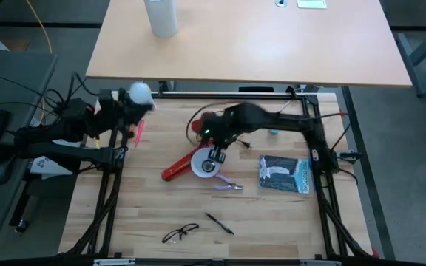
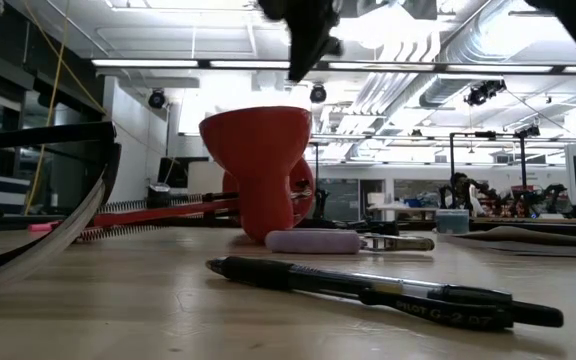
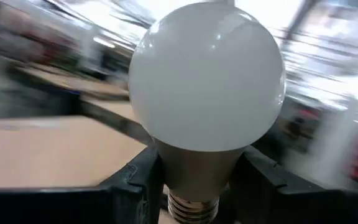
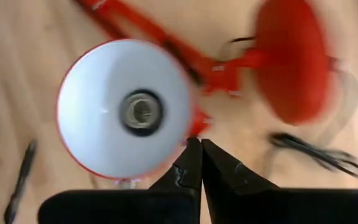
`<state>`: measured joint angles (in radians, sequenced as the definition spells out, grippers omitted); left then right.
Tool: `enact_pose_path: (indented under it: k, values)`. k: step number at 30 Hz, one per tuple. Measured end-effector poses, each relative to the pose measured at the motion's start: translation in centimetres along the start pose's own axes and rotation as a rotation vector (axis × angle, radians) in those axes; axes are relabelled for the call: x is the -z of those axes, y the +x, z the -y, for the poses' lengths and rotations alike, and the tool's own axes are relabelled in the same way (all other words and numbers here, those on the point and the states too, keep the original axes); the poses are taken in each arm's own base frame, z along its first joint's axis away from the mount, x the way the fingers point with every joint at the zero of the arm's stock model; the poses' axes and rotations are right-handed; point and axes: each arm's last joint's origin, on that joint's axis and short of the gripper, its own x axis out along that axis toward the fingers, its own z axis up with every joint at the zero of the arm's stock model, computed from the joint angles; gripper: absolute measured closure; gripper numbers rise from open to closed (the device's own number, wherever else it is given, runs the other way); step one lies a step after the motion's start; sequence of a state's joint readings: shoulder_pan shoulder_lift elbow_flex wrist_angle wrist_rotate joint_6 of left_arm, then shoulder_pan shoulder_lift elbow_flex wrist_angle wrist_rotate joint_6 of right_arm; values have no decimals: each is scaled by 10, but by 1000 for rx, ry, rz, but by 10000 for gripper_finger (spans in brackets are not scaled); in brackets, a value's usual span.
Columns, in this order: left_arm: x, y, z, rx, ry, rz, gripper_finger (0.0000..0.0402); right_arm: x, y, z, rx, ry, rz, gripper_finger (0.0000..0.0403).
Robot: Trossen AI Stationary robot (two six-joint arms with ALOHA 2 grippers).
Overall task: Screw lightbulb
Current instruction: Insert the lightbulb into the desk lamp
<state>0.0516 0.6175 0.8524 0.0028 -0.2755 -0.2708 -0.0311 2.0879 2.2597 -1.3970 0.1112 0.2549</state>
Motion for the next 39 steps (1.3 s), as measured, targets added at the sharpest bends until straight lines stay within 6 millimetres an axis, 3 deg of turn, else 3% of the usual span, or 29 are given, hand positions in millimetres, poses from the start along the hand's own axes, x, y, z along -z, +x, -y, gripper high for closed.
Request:
enact_pose_path:
  k: [5, 12, 17, 25, 30, 34, 39]
  values:
    - [23, 4, 8, 185, -64, -172, 268, 22, -55, 16, 136, 136, 61, 403]
    - [101, 27, 19, 307, -132, -153, 268, 58, -116, 5, 184, 358, 216, 403]
    - [149, 35, 28, 231, -184, -139, 268, 71, -135, -8, 180, 393, 293, 403]
    - [203, 65, 53, 59, 11, -258, 268, 95, -162, -27, 136, 298, 364, 403]
    - [228, 78, 61, -30, 24, -273, 268, 122, -191, -40, 92, 239, 456, 403]
    - [241, 83, 65, -43, 33, -287, 268, 144, -213, -43, 35, 297, 536, 403]
    - [253, 85, 63, -53, 61, -324, 266, 162, -225, -55, -40, 343, 569, 403]
